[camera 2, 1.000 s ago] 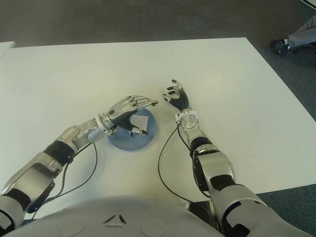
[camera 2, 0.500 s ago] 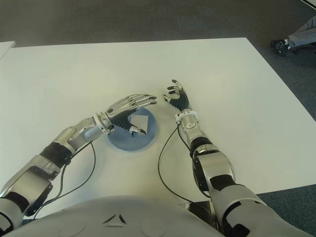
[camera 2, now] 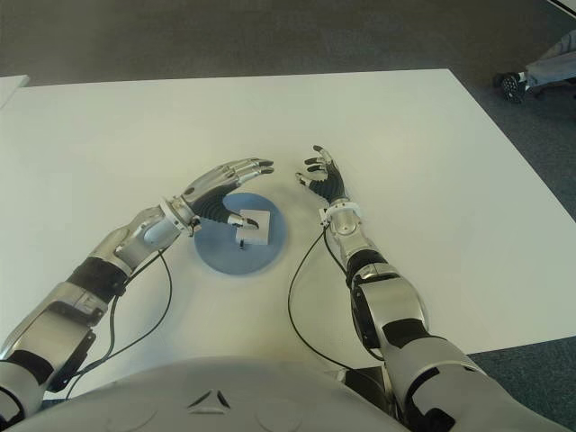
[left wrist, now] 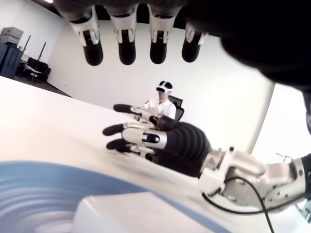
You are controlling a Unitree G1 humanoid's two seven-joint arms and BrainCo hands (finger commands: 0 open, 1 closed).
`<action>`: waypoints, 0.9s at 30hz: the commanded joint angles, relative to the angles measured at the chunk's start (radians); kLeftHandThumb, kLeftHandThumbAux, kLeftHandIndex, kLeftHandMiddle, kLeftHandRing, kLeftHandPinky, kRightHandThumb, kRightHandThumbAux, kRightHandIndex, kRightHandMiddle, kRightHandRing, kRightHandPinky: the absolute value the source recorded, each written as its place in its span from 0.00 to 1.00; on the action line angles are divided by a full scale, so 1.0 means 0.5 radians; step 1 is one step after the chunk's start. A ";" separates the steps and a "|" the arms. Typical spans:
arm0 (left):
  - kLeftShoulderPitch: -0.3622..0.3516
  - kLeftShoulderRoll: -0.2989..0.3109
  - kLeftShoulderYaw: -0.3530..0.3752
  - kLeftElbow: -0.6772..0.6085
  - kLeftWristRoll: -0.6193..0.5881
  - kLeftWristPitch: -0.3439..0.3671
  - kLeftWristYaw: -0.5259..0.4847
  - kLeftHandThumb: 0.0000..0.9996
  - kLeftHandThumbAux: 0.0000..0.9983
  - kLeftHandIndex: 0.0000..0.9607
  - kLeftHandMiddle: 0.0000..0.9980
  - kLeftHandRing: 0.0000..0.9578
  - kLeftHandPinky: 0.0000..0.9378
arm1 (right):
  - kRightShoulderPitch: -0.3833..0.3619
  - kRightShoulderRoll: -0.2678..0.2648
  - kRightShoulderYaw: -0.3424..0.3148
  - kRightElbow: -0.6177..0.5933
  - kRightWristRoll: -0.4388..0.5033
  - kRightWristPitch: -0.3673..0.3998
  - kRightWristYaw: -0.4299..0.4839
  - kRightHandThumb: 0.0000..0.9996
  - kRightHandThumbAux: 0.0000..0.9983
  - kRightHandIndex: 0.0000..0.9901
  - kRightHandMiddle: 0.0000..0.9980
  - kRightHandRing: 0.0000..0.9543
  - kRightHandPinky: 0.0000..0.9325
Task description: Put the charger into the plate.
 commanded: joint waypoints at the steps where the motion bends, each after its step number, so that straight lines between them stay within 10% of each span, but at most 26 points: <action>1: -0.126 -0.074 0.138 0.491 -0.244 -0.104 -0.029 0.09 0.38 0.04 0.04 0.02 0.05 | 0.157 0.091 0.046 0.121 -0.056 0.152 0.115 0.00 0.76 0.10 0.34 0.33 0.20; 11: -0.225 -0.341 0.769 1.044 -1.298 0.013 -0.779 0.14 0.46 0.08 0.07 0.06 0.07 | 0.162 0.088 0.049 0.115 -0.057 0.130 0.122 0.00 0.79 0.11 0.39 0.35 0.19; 27: -0.295 -0.494 1.363 1.417 -1.778 0.305 -1.032 0.06 0.50 0.00 0.00 0.00 0.00 | 0.175 0.079 0.041 0.119 -0.046 0.119 0.155 0.00 0.79 0.13 0.36 0.34 0.21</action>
